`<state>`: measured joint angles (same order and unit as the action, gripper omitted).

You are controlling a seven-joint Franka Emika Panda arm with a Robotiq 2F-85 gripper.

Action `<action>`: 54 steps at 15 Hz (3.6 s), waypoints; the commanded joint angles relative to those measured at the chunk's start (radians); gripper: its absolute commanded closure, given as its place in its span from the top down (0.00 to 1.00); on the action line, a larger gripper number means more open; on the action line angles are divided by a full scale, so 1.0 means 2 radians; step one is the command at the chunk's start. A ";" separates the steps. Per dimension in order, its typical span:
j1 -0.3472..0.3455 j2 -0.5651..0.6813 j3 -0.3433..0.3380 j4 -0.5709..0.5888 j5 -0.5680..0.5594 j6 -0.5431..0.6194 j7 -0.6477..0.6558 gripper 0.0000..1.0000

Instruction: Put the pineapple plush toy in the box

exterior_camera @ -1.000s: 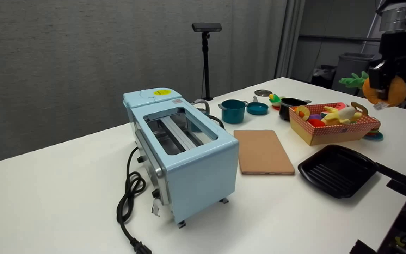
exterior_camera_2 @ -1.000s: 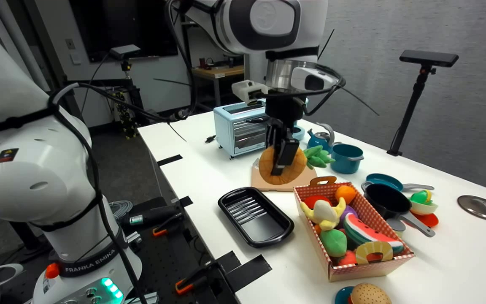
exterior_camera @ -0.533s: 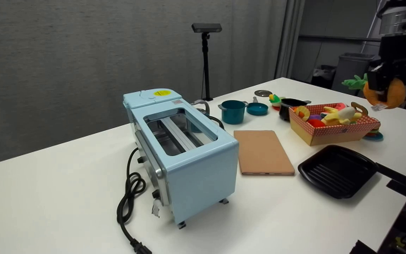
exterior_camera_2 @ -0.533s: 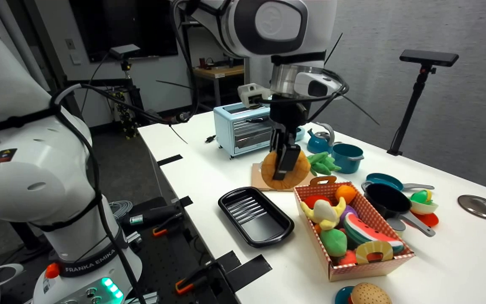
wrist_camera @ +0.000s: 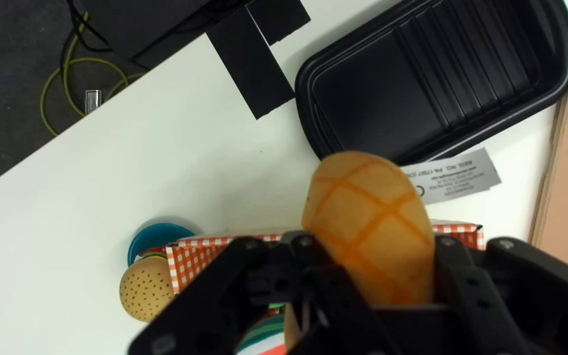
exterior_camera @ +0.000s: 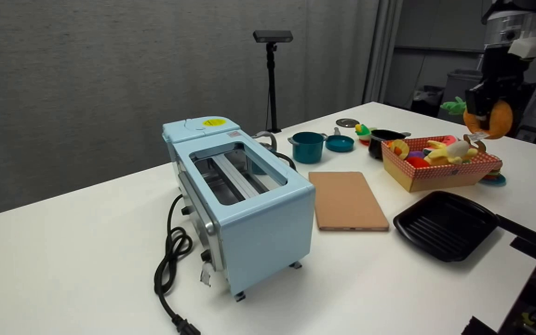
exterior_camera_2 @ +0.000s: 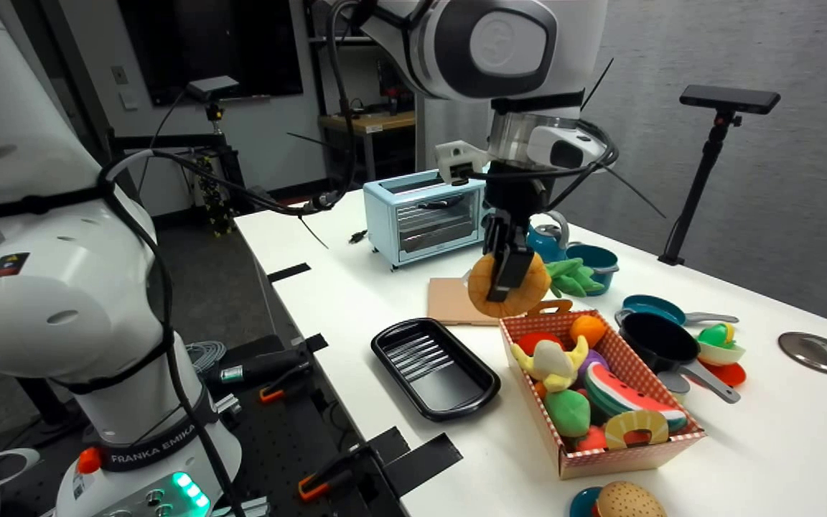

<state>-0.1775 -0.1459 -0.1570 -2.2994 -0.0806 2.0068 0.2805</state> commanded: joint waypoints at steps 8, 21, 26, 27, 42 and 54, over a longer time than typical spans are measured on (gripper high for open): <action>0.002 0.069 0.002 0.093 0.014 -0.006 0.044 0.06; -0.006 0.133 -0.029 0.229 0.017 -0.082 0.025 0.81; 0.000 0.110 -0.023 0.195 0.012 -0.099 0.026 1.00; 0.001 0.103 -0.021 0.187 0.011 -0.101 0.024 1.00; 0.007 -0.006 0.011 0.042 -0.007 -0.118 0.014 1.00; 0.008 0.001 0.011 0.047 -0.007 -0.118 0.014 1.00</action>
